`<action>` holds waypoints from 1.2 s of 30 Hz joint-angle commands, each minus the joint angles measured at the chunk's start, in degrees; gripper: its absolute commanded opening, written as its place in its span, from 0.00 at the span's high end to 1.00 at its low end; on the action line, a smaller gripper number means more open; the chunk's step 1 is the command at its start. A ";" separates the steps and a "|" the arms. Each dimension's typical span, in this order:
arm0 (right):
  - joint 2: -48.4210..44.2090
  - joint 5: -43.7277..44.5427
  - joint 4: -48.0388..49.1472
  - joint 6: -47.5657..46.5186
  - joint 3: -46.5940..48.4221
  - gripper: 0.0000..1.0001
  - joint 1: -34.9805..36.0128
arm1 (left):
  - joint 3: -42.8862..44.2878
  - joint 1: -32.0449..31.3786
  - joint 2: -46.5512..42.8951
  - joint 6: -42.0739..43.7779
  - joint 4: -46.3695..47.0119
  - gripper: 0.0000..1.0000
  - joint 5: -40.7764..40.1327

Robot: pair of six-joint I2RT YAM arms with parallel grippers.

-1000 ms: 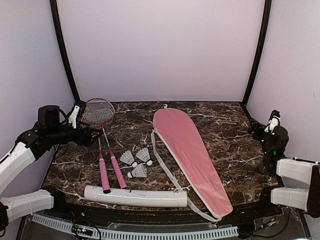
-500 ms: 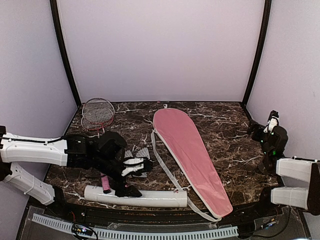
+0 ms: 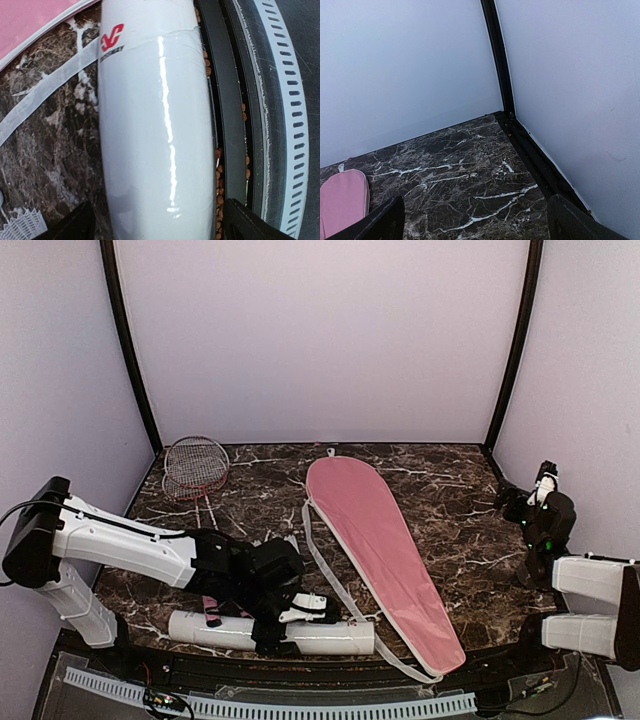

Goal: Pack up the badminton gear

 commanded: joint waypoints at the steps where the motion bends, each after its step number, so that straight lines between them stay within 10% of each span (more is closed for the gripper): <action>1: -0.48 -0.44 1.59 0.00 1.20 0.00 -0.02 | 2.85 -2.13 3.22 1.70 -0.39 0.09 -0.26; 36: -0.71 -0.08 1.65 0.05 0.95 0.01 0.00 | 12.89 -9.27 4.65 -15.34 -9.05 0.41 3.07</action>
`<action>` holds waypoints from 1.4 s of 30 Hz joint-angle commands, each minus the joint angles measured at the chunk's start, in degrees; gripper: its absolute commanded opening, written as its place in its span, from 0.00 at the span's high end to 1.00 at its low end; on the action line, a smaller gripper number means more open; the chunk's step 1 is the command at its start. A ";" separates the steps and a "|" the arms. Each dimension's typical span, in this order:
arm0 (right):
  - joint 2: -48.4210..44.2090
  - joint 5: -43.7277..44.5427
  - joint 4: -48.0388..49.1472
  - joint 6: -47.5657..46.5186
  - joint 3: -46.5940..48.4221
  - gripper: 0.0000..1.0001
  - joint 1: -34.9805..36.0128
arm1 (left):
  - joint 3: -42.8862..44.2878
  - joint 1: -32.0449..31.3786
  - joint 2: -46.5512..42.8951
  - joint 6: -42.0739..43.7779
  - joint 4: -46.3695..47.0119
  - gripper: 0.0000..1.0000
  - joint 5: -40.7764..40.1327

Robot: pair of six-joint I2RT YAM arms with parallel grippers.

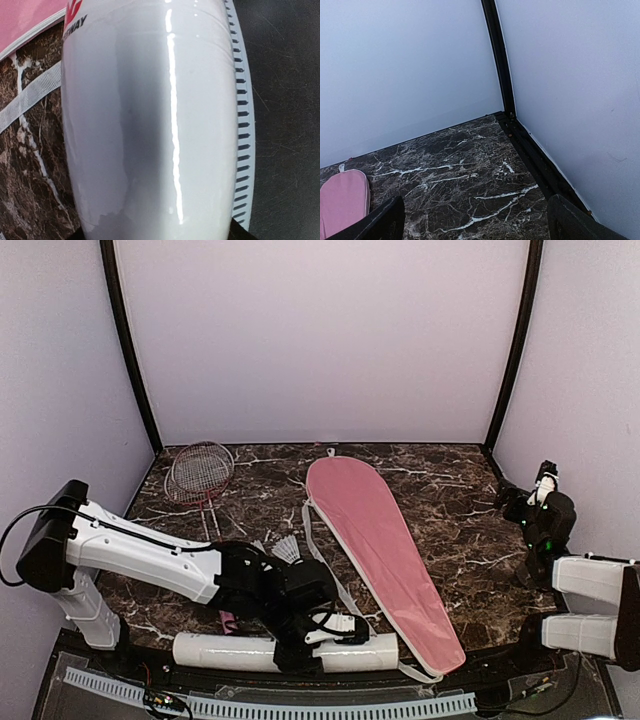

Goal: Pack up the badminton gear

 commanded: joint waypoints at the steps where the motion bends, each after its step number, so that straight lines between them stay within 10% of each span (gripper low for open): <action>1: -0.58 -0.06 1.66 0.12 0.99 0.01 -0.02 | 3.00 -0.53 -4.36 -2.76 -4.36 0.41 -1.34; 7: 0.05 -5.34 -1.45 1.72 3.26 0.01 -0.01 | 1.17 3.34 -9.01 4.49 -5.36 0.41 -13.90; 17: -5.18 -25.17 -31.54 6.71 16.48 0.04 7.47 | -13.48 13.48 -26.12 14.27 8.47 0.39 -12.19; 26: -15.66 -39.71 -22.06 23.48 7.15 0.26 27.64 | -21.13 13.48 -35.10 15.49 13.67 0.39 -10.77; 42: 1.61 -17.10 -6.08 28.10 8.86 0.53 62.57 | -20.64 11.81 -33.07 16.56 13.11 0.39 -10.36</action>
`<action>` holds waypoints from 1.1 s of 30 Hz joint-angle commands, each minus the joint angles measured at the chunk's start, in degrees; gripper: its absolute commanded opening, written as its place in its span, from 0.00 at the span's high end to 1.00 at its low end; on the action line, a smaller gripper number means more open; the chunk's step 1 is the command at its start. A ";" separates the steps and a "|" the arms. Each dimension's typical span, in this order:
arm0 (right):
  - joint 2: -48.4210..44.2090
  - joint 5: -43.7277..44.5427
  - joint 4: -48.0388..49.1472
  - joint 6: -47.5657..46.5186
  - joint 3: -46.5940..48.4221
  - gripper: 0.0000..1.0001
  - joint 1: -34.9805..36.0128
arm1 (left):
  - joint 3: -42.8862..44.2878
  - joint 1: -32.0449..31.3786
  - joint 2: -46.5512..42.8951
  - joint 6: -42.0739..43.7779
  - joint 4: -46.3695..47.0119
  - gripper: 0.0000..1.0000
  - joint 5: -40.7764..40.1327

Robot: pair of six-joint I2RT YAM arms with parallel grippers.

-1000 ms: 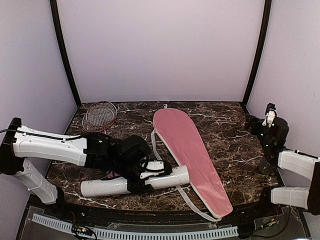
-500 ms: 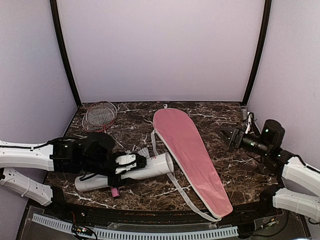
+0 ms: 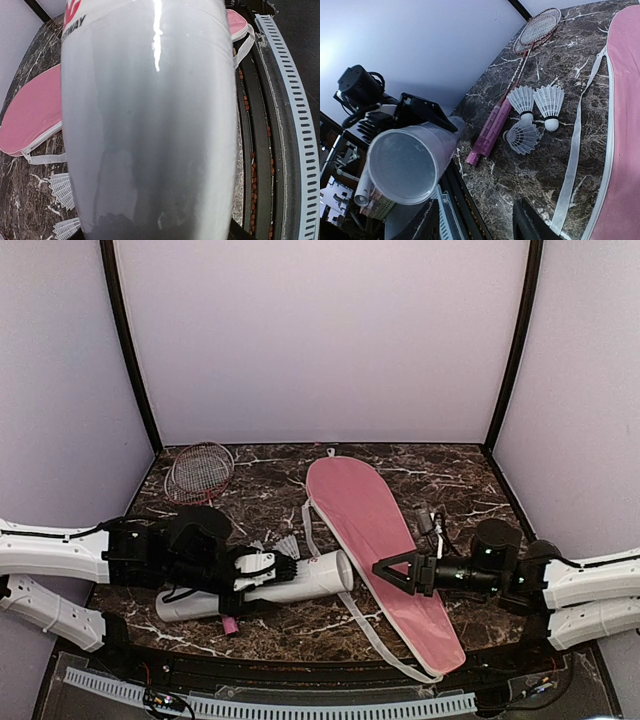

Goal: Pack up the badminton gear

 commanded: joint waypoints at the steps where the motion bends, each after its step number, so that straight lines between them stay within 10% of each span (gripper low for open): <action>1: 6.76 7.12 7.33 -0.93 4.97 0.57 4.43 | 0.02 -1.15 0.10 1.23 0.46 0.39 -0.41; 33: 10.61 6.85 5.45 -3.09 7.51 0.70 9.30 | 0.90 -2.80 1.41 0.39 -0.62 0.39 -5.53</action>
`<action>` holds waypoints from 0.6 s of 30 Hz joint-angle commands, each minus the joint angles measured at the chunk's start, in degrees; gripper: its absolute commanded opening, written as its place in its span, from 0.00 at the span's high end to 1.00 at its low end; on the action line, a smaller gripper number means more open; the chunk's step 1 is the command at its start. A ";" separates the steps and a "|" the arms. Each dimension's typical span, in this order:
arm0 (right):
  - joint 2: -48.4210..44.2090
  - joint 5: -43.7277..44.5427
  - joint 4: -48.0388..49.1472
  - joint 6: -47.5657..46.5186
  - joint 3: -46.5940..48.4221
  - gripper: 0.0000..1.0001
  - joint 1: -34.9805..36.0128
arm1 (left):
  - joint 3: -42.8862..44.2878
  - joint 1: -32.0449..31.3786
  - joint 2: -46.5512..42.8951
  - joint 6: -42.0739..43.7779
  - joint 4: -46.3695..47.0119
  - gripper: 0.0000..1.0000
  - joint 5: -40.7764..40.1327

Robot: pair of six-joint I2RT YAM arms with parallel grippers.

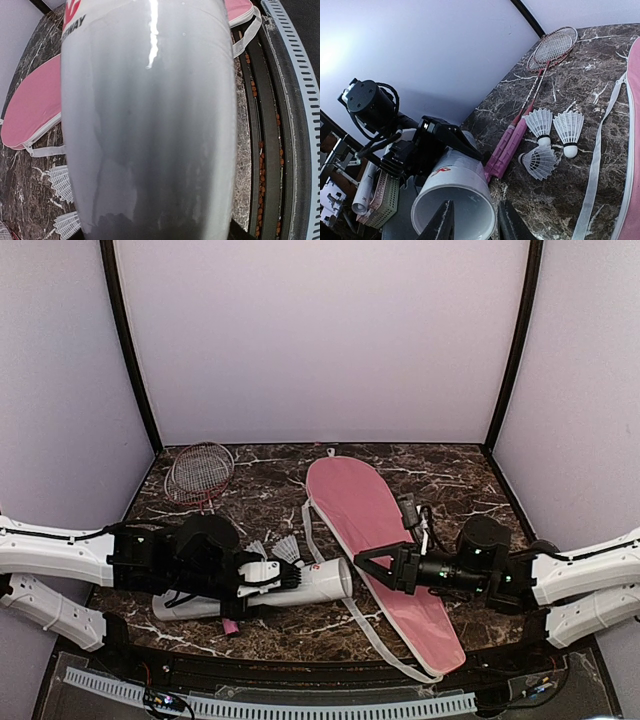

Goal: Pack up the badminton gear

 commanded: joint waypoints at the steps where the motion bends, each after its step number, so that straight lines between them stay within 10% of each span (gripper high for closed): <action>1: 3.01 -1.49 -0.82 -1.31 1.87 0.71 1.96 | 0.82 -0.31 -0.38 0.07 0.40 0.39 -0.53; 18: 6.44 4.85 0.51 -0.77 3.05 0.82 2.71 | 0.80 -0.31 -0.69 0.92 0.28 0.39 -0.73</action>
